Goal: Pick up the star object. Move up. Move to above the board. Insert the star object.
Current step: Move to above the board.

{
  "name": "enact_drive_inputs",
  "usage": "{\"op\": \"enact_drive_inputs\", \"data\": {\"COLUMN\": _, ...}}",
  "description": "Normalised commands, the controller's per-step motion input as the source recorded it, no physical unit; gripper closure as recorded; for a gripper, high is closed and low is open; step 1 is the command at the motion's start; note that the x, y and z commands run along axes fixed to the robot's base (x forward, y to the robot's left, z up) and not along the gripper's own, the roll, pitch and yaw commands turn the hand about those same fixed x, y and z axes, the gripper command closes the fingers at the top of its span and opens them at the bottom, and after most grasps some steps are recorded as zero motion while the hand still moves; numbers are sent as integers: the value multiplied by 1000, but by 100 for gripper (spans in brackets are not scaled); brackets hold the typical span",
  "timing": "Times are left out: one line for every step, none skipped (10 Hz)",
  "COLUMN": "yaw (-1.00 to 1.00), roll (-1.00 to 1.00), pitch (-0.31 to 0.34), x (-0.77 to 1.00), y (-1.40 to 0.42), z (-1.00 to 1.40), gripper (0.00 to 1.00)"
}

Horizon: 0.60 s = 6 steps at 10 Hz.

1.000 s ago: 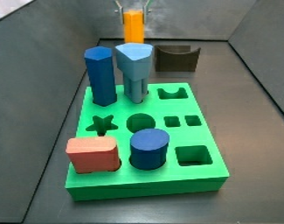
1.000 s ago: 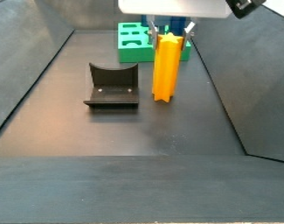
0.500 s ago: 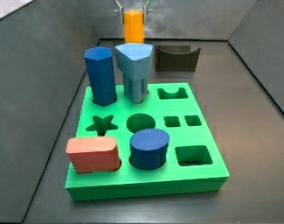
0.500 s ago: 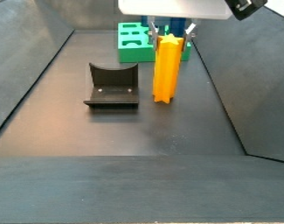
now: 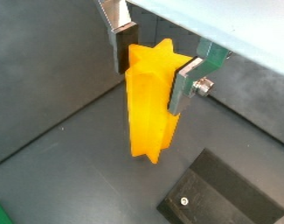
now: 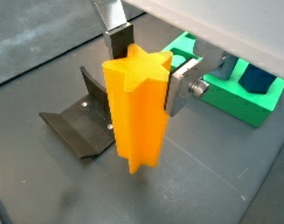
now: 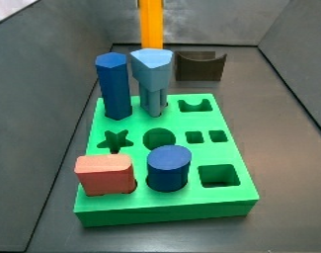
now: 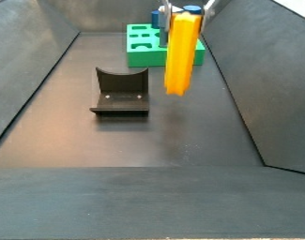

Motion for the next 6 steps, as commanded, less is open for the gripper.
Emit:
{"op": "enact_drive_inputs", "data": {"yaw": -164, "roll": 270, "pitch": 217, "x": 165, "y": -89, "z": 1000, "gripper": 100}}
{"op": "enact_drive_inputs", "data": {"yaw": -159, "roll": 261, "pitch": 234, "x": 167, "y": -89, "z": 1000, "gripper": 100}}
{"op": "enact_drive_inputs", "data": {"yaw": -114, "roll": 241, "pitch": 227, "x": 150, "y": -77, "z": 1000, "gripper": 100}}
{"op": "enact_drive_inputs", "data": {"yaw": -59, "roll": 208, "pitch": 190, "x": 134, "y": -67, "z": 1000, "gripper": 100}}
{"op": "enact_drive_inputs", "data": {"yaw": -10, "roll": 167, "pitch": 143, "x": 120, "y": -66, "z": 1000, "gripper": 100}}
{"op": "enact_drive_inputs", "data": {"yaw": 13, "roll": 139, "pitch": 124, "x": 111, "y": -61, "z": 1000, "gripper": 100}}
